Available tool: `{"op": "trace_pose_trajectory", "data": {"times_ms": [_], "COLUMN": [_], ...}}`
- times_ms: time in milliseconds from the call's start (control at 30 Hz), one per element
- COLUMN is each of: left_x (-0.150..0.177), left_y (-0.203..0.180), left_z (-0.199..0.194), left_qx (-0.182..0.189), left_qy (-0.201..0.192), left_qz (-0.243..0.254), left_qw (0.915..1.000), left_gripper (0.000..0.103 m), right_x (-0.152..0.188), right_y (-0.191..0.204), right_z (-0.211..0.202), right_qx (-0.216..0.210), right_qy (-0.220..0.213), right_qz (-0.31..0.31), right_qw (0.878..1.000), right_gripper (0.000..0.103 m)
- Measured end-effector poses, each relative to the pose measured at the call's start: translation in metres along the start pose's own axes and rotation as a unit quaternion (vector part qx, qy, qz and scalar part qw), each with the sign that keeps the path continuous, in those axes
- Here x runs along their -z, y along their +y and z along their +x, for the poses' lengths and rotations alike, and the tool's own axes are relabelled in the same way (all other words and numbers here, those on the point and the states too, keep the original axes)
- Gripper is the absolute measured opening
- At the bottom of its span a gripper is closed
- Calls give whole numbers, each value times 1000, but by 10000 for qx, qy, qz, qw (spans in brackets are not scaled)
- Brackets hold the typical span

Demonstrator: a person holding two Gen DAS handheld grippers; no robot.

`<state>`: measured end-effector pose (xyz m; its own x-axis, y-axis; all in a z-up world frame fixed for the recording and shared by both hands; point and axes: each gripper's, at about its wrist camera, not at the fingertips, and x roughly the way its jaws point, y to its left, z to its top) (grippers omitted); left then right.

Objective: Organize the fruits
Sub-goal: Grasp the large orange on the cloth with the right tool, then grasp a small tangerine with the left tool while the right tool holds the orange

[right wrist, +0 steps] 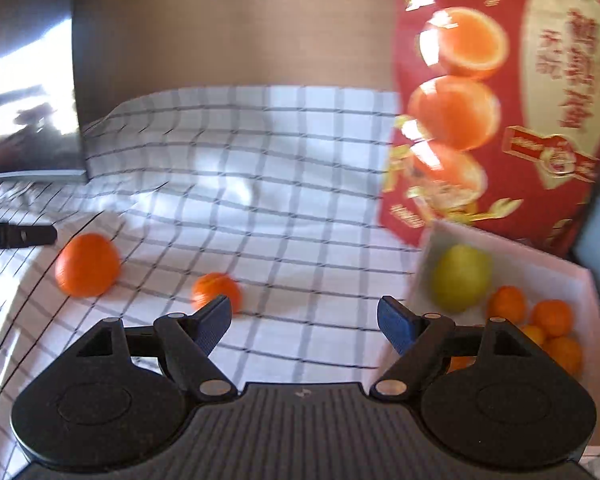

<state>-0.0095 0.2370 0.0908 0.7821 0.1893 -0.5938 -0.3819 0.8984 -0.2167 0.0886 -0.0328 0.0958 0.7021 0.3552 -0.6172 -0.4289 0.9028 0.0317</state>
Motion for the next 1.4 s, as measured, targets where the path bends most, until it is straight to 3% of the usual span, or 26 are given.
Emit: {"op": "trace_pose_trajectory", "data": {"times_ms": [267,400,500,700,867,1000,1167,1300,1400], "left_x": [12,19,26,40,48,51,49,45,38], "left_y": [19,24,33,51,58,59,49,22,-16], "left_z": [-12,-21,-30,-47,-61,-60,-48,-29,-9], "left_qx": [-165,-521,-842,-1114,-1191,-1091,-658,-42,636], "left_qy": [234,311,388,605,661,681,685,619,611], "left_qz": [-106,55,85,-67,-140,-185,-208,108,587], "left_qw": [9995,9981,9957,9919,9906,9915,9953,9980,9944], "left_gripper": [62,62,62,62,62,62,62,62,62], "right_x": [-7,-18,-26,-38,-37,-30,-12,16,40], "right_y": [63,105,139,199,214,205,178,133,97], "right_z": [27,46,64,103,141,143,115,65,28], "right_qx": [-664,-1370,-1653,-1253,-1126,-1221,-1266,-1175,-833], "right_qy": [151,207,233,3,497,709,868,723,654], "right_qz": [-680,-1015,-1143,-1527,-1613,-1641,-1572,-1377,-1173], "right_qw": [9954,9851,9793,9803,9792,9763,9756,9808,9874], "right_gripper": [81,81,81,83,87,82,82,82,82]}}
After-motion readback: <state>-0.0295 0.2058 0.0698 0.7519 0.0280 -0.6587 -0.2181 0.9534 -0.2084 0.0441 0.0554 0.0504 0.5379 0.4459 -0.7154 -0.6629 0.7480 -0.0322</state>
